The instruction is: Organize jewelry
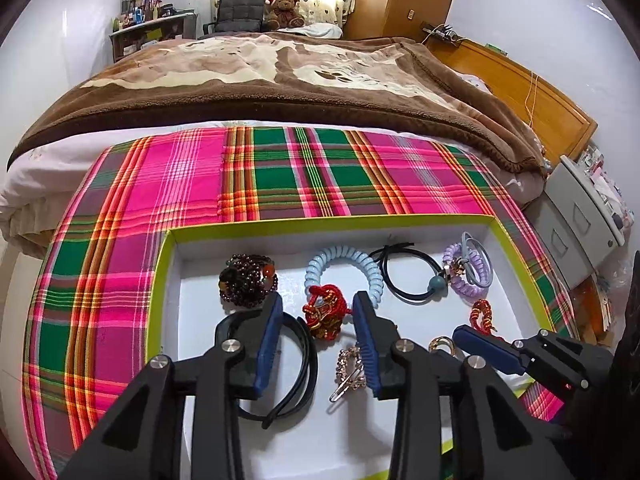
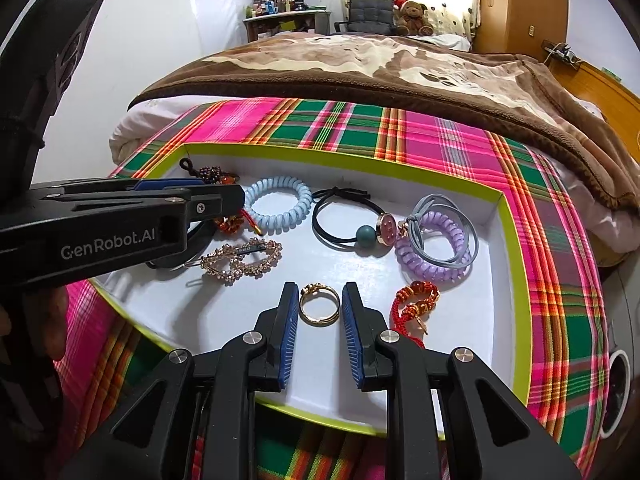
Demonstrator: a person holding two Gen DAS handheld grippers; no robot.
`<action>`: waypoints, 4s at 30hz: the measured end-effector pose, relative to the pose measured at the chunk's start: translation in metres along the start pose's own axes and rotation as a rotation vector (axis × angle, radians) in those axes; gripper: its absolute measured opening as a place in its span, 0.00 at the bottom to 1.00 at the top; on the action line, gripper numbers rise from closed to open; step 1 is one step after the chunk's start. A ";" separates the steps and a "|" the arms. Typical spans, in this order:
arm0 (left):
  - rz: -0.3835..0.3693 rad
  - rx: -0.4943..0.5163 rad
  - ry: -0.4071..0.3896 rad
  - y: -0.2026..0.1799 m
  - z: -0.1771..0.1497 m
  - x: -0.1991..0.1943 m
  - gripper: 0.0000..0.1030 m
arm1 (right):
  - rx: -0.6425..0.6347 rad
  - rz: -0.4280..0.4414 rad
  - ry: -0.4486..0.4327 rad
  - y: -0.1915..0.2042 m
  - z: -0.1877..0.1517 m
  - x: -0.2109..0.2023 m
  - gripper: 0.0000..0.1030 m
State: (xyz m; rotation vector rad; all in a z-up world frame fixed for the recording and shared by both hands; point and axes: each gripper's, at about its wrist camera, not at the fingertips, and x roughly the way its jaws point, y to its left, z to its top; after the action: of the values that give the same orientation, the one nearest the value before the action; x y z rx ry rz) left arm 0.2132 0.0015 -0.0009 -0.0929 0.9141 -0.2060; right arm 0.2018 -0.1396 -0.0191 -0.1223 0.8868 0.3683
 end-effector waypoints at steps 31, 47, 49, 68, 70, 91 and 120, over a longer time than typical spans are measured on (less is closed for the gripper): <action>0.134 -0.032 -0.162 -0.014 -0.058 -0.098 0.50 | 0.080 -0.047 -0.183 0.002 -0.024 -0.086 0.37; 0.210 -0.033 -0.169 -0.031 -0.079 -0.101 0.50 | 0.114 -0.067 -0.221 0.001 -0.040 -0.106 0.44; 0.218 -0.028 -0.173 -0.032 -0.080 -0.101 0.50 | 0.115 -0.068 -0.221 0.000 -0.041 -0.107 0.44; 0.210 -0.041 -0.144 -0.031 -0.084 -0.100 0.50 | 0.110 -0.069 -0.210 0.003 -0.044 -0.105 0.44; 0.213 -0.037 -0.143 -0.032 -0.085 -0.099 0.50 | 0.110 -0.067 -0.210 0.003 -0.044 -0.106 0.44; 0.201 -0.047 -0.165 -0.028 -0.088 -0.102 0.50 | 0.111 -0.073 -0.198 0.003 -0.044 -0.104 0.44; 0.222 -0.067 -0.164 -0.022 -0.090 -0.101 0.50 | 0.113 -0.079 -0.202 0.004 -0.043 -0.105 0.44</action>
State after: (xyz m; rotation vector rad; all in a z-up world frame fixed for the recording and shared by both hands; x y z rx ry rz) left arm 0.0793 0.0029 0.0266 -0.0683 0.7609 0.0385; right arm 0.1086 -0.1742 0.0354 -0.0153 0.6989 0.2511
